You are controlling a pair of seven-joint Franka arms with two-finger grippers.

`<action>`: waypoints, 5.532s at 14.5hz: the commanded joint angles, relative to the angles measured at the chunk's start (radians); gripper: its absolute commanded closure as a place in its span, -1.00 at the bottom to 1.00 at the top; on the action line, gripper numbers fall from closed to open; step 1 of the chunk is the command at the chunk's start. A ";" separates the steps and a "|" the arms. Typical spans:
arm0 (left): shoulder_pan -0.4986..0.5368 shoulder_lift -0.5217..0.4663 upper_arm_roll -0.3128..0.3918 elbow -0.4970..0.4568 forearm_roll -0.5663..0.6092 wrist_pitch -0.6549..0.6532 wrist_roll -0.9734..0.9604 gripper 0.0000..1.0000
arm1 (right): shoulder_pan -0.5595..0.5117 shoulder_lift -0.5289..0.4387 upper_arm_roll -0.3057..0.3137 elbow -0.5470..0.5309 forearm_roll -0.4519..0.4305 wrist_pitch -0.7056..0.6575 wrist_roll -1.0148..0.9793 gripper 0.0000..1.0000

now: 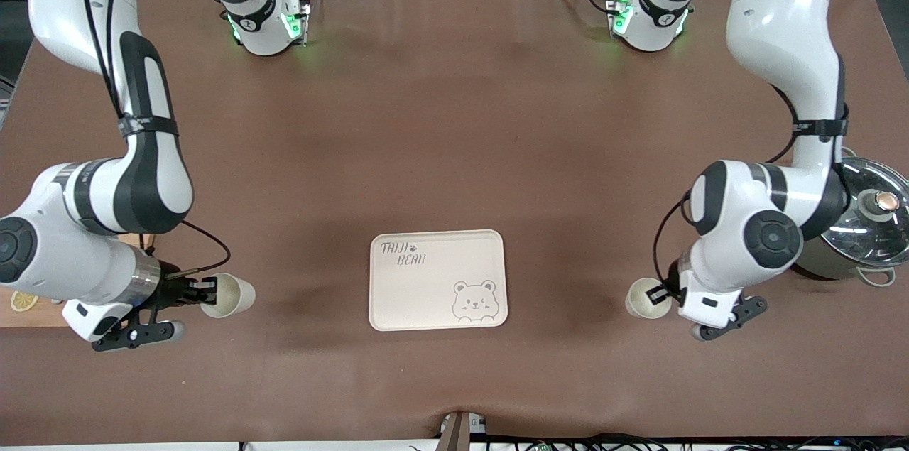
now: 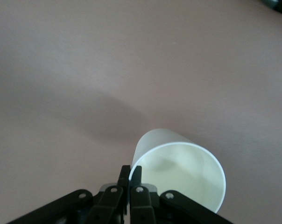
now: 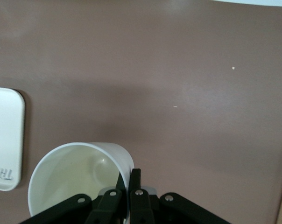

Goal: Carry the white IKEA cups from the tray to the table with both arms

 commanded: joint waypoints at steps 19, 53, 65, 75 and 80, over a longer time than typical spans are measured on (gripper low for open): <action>0.192 0.072 -0.011 -0.023 -0.052 -0.024 0.341 1.00 | -0.114 -0.007 0.015 -0.376 0.009 0.473 -0.351 1.00; 0.135 -0.393 -0.023 -0.029 -0.032 -0.349 0.412 -1.00 | -0.103 -0.281 0.015 -0.092 -0.072 -0.287 -0.073 -1.00; 0.144 -0.579 -0.020 -0.019 -0.009 -0.455 0.426 -1.00 | -0.080 -0.858 0.023 -0.397 -0.187 -0.523 0.174 -1.00; 0.144 -0.580 -0.014 -0.010 -0.014 -0.494 0.427 -1.00 | -0.051 -0.841 0.026 -0.394 -0.248 -0.441 0.206 -1.00; 0.140 -0.576 -0.012 0.001 -0.006 -0.494 0.427 -1.00 | -0.058 -0.820 0.023 -0.394 -0.253 -0.398 0.206 -1.00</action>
